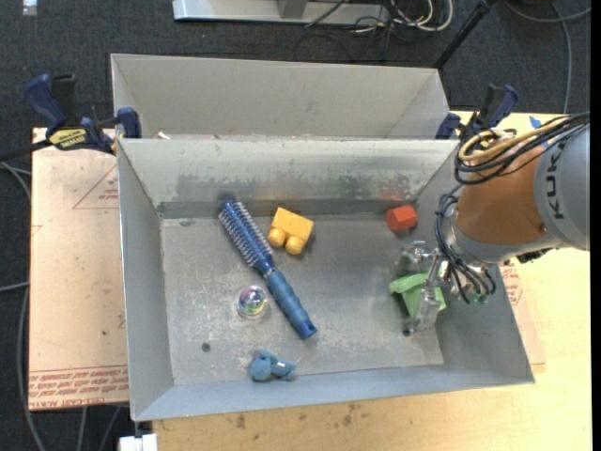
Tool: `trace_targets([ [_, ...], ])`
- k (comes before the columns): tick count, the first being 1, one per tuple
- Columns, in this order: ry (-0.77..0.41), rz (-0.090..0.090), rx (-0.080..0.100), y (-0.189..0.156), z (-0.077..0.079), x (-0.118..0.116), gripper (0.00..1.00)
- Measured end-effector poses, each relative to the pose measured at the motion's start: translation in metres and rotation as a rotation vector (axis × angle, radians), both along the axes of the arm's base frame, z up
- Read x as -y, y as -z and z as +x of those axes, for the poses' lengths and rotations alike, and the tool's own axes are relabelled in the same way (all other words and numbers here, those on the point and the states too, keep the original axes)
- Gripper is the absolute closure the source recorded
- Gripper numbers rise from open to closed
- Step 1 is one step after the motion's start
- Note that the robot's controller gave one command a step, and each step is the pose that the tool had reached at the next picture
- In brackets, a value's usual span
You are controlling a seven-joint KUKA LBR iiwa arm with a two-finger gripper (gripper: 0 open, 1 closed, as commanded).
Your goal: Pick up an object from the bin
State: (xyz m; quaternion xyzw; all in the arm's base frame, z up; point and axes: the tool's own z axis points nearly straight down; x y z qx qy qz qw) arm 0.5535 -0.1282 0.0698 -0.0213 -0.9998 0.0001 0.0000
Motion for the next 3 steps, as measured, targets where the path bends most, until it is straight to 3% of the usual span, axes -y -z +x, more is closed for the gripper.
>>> trace_targets([
  [1,-0.009,0.006,0.003,0.000,0.002,-0.007,1.00],
  [2,-0.041,-0.002,0.012,-0.112,0.016,0.000,1.00],
  [3,-0.019,0.000,0.005,-0.140,-0.004,0.010,1.00],
])
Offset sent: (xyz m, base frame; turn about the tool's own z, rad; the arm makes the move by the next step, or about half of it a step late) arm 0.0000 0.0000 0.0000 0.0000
